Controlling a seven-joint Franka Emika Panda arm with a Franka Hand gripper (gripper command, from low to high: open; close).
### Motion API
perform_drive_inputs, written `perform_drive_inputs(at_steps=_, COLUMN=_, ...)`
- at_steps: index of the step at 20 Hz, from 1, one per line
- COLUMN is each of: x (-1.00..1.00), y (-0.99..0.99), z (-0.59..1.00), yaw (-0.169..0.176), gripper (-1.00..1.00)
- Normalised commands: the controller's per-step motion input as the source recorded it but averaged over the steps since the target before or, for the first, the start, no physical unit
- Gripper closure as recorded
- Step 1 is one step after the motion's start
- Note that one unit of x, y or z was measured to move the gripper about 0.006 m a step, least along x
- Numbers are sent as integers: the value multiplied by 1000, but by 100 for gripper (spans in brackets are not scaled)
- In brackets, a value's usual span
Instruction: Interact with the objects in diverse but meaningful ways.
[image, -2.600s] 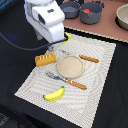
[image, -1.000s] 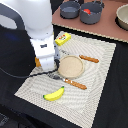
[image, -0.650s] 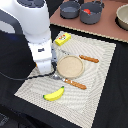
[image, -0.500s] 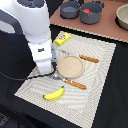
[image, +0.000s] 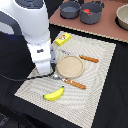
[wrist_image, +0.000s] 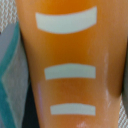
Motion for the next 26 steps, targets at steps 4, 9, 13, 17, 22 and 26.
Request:
perform_drive_inputs(at_steps=4, x=-94, y=541, z=588, yaw=149, gripper=100)
perform_drive_inputs(at_steps=9, x=-418, y=317, z=-37, yaw=188, gripper=100)
perform_drive_inputs(at_steps=13, x=-774, y=25, z=-335, yaw=130, gripper=100)
perform_drive_inputs(at_steps=17, x=-581, y=-19, z=71, yaw=55, gripper=100)
perform_drive_inputs(at_steps=22, x=388, y=-310, z=605, yaw=-23, gripper=100)
perform_drive_inputs(at_steps=26, x=641, y=-264, z=1000, yaw=-22, gripper=100)
